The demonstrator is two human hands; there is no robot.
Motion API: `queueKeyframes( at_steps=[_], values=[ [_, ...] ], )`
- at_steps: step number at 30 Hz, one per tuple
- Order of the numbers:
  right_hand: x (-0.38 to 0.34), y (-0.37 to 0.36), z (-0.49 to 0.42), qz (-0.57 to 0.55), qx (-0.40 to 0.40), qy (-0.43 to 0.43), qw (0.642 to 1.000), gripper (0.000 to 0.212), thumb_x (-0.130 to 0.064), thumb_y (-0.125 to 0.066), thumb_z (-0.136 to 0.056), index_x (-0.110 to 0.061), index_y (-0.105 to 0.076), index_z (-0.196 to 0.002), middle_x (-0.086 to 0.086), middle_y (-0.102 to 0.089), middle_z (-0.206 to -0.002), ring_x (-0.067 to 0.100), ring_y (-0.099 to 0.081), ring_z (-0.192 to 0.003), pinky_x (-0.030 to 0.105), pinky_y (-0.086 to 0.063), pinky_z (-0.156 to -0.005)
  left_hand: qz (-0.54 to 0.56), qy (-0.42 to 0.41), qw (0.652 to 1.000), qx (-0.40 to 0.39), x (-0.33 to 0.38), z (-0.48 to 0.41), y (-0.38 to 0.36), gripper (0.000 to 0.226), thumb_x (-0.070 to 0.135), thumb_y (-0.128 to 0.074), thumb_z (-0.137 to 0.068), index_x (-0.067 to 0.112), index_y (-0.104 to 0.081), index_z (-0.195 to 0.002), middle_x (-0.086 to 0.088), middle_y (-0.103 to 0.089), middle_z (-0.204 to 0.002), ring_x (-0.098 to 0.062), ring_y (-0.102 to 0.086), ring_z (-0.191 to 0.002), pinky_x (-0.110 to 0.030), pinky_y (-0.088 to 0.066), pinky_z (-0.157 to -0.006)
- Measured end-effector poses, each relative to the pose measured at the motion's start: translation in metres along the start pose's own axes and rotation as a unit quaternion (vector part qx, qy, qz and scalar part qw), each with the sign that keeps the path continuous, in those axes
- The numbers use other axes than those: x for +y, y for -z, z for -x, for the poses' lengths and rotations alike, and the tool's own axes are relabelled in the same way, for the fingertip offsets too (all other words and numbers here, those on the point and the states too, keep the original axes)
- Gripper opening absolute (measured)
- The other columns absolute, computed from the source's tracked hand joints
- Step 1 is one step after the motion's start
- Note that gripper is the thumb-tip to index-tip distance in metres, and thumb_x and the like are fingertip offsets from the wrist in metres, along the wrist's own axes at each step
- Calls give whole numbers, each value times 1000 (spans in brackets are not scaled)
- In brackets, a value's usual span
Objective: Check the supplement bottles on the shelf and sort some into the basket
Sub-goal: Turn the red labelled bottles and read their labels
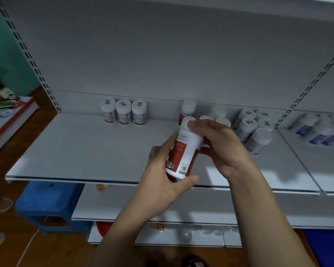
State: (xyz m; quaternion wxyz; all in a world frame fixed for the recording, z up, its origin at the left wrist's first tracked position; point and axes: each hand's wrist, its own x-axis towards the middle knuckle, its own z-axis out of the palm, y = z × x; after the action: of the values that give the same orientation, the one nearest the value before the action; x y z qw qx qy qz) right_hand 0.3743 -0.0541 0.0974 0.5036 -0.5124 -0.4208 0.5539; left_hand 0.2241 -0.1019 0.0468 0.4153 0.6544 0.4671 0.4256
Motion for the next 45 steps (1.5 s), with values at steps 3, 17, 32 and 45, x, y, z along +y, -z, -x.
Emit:
queueKeyframes(
  at_steps=[3,17,32,45],
  values=[
    [-1,2,0,-6,-4,4,1000,24,-29,-75,-68,-13,-66,-84,3,-68,-79,12,-64,-67,23,-51,-57,-20,7,1000,16,1,-3,-2,86,33,-81,-74,51,-27,-140,18,-49,-117,11,-52,-102,-4,-43,-83],
    [-1,31,-10,-95,-91,20,991,44,-19,-67,-80,-6,-65,-122,24,-64,-122,28,-63,-99,36,-50,-81,89,-40,995,0,5,-5,-8,54,44,-53,-90,35,-35,-141,19,-50,-128,-14,-63,-99,-23,-52,-75],
    [0,30,-9,-44,-56,17,997,49,-23,-75,-68,-4,-68,-112,20,-68,-116,29,-67,-100,40,-51,-87,-50,-15,999,3,11,-7,-17,73,57,-78,-60,57,-34,-119,24,-46,-118,13,-49,-106,-1,-39,-79],
    [-6,35,-3,-136,-116,5,984,46,-10,-60,-85,1,-55,-129,9,-72,-92,18,-67,-86,44,-45,-91,-52,-41,995,76,11,-6,-19,78,33,-86,-64,51,-36,-121,16,-44,-112,7,-50,-98,-3,-40,-76]
  ],
)
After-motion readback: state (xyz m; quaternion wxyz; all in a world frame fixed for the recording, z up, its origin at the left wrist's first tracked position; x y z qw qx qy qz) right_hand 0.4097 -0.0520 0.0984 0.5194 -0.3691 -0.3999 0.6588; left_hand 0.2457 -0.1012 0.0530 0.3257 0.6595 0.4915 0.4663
